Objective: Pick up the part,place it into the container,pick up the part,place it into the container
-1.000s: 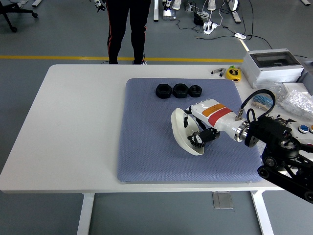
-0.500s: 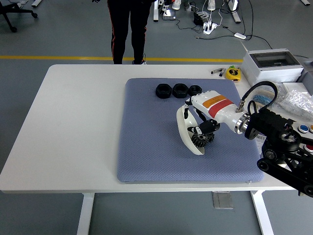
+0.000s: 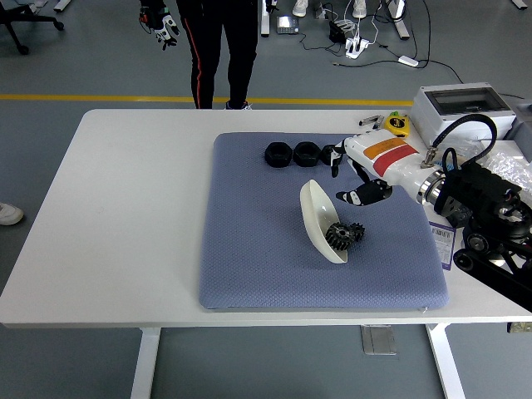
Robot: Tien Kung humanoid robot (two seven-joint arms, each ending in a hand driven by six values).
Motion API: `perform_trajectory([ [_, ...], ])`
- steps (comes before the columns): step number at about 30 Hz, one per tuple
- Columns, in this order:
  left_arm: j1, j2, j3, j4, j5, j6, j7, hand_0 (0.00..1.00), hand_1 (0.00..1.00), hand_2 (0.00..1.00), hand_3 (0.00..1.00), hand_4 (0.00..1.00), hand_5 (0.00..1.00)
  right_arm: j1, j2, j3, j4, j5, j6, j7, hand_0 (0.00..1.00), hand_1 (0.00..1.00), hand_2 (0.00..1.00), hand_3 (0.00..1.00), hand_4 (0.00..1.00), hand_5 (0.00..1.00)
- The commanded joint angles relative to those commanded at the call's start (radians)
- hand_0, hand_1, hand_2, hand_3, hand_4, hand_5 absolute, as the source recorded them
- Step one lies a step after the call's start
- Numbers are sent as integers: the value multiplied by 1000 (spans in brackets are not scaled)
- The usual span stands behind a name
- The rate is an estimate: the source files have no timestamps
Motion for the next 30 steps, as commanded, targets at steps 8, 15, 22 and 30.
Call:
perform_trajectory([
  [8, 2, -3, -4, 1, 4, 1, 1, 642, 626, 652, 613, 617, 642, -41, -51, 54, -90, 51, 85, -69, 393, 548, 659, 657, 940, 478],
  [15, 3, -6, -8, 2, 10, 3, 1, 642, 626, 651, 613, 616, 642, -83, -84, 92, -106, 131, 85, -56, 696, 727, 821, 854, 998, 535],
  [22, 2, -7, -6, 2, 7, 4, -1, 642, 627, 654, 613, 616, 643, -157, -86, 123, -134, 305, -54, 29, 900, 854, 907, 919, 998, 568],
  [30, 4, -10, -19, 3, 26, 2, 3, 641, 627, 655, 612, 614, 643, -247, -78, 149, -107, 643, -234, 279, 909, 857, 883, 895, 998, 639],
])
